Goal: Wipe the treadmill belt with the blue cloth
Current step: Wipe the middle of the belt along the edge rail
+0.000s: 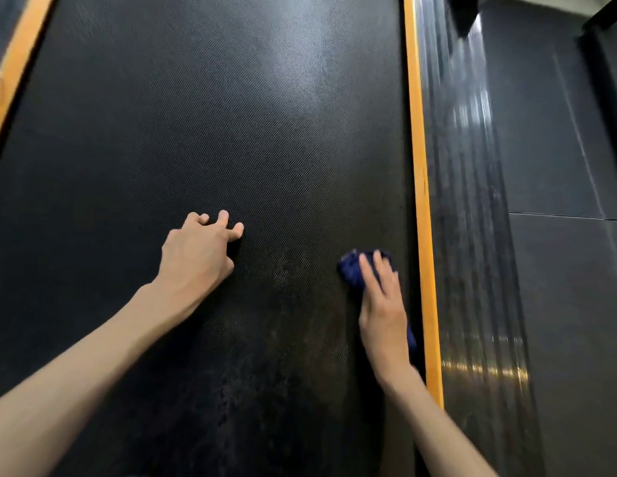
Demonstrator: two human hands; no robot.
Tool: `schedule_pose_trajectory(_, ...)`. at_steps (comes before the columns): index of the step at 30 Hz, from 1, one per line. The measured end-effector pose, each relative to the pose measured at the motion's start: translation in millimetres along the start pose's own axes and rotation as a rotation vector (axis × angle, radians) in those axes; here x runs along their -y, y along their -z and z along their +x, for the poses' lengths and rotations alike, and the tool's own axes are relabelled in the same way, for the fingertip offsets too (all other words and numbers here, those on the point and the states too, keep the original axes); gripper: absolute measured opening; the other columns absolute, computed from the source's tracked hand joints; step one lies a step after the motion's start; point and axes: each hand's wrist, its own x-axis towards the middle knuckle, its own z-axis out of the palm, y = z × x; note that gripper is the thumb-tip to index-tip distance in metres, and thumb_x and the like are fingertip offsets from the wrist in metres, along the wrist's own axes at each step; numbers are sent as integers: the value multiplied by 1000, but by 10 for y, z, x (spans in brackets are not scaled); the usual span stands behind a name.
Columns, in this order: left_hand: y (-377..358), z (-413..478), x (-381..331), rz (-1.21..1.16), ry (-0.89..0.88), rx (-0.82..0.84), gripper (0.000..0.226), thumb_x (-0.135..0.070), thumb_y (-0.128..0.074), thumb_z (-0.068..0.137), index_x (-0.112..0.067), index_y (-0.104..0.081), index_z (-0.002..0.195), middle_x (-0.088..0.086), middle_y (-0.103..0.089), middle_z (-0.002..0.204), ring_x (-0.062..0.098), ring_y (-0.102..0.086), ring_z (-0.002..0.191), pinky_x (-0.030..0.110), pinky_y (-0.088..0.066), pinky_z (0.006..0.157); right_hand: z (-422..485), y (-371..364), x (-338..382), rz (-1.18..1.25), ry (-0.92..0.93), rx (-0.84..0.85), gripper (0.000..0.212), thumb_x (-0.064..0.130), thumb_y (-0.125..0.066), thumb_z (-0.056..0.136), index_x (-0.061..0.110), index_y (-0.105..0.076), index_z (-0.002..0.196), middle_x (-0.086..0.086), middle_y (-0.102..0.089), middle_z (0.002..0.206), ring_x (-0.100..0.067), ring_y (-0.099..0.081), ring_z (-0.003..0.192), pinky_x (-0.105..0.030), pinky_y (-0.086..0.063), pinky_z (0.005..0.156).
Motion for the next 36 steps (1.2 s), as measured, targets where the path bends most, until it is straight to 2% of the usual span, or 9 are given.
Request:
schedule_pose_trajectory(5, -35, 15, 26, 77, -50, 31, 62, -9, -43, 87, -34, -32, 142, -7, -23, 153, 22, -26, 136, 42, -39, 100, 1604, -35, -37, 27, -70, -153, 49, -2, -36, 93, 7, -39, 141, -18, -31, 149, -31, -24, 140, -40, -15, 116)
schedule_pose_trajectory(8, -15, 25, 28, 64, -42, 43, 63, -8, -43, 87, -35, -31, 142, -8, -22, 153, 21, -24, 137, 42, -38, 101, 2106, -54, 10, -10, -93, -153, 50, -6, -36, 93, 6, -38, 141, -18, -28, 151, -30, -21, 142, -42, -15, 116)
schedule_pose_trajectory(14, -42, 12, 14, 110, -45, 37, 64, -8, -42, 86, -33, -29, 144, -7, -21, 153, 22, -25, 137, 40, -40, 98, 579, -135, 49, 2, -43, -176, 58, -2, -46, 90, 14, -33, 145, -10, -29, 152, -19, -22, 142, -41, -20, 117)
schedule_pose_trajectory(18, -34, 24, -10, 106, -37, 51, 61, -10, -43, 87, -33, -30, 143, -5, -21, 153, 23, -24, 137, 41, -39, 98, -200, -125, 81, -25, -26, -79, 65, -3, -50, 89, 20, -29, 146, -1, -26, 153, -11, -16, 143, -37, -18, 118)
schedule_pose_trajectory(23, -79, -2, -18, 153, -65, 49, 66, -12, -46, 85, -29, -24, 145, -3, -17, 154, 25, -25, 136, 39, -42, 96, 342, -130, 75, 17, -29, -143, 61, -11, -47, 84, 13, -42, 140, -8, -36, 148, -18, -25, 141, -40, -20, 117)
schedule_pose_trajectory(27, -117, -34, 18, 188, -88, 54, 72, -14, -48, 85, -28, -15, 147, -2, -11, 156, 25, -22, 139, 38, -42, 96, 1460, -96, 54, 53, -65, -182, 55, -9, -38, 86, 5, -40, 140, -17, -35, 147, -30, -26, 140, -39, -18, 116)
schedule_pose_trajectory(30, -112, -26, 23, 186, -88, 66, 74, -13, -46, 85, -29, -12, 148, -3, -9, 157, 23, -19, 140, 36, -41, 98, 2082, -36, 99, 9, -92, -142, 56, -11, -37, 88, 7, -37, 142, -15, -30, 150, -28, -20, 142, -38, -12, 117)
schedule_pose_trajectory(33, -112, -24, 35, 168, -97, 61, 74, -12, -47, 84, -29, -13, 148, -2, -9, 157, 24, -18, 141, 37, -40, 99, 1967, -70, 185, -34, -114, -112, 67, -13, -40, 83, 8, -30, 145, -14, -23, 153, -28, -14, 144, -41, -9, 117)
schedule_pose_trajectory(36, -146, -36, 57, 165, -117, 23, 72, -15, -48, 85, -29, -14, 147, -2, -10, 157, 24, -20, 140, 38, -39, 99, 1105, -259, 287, -21, -9, -170, 74, -15, -44, 74, 8, -32, 144, -16, -26, 152, -30, -20, 142, -41, -13, 117)
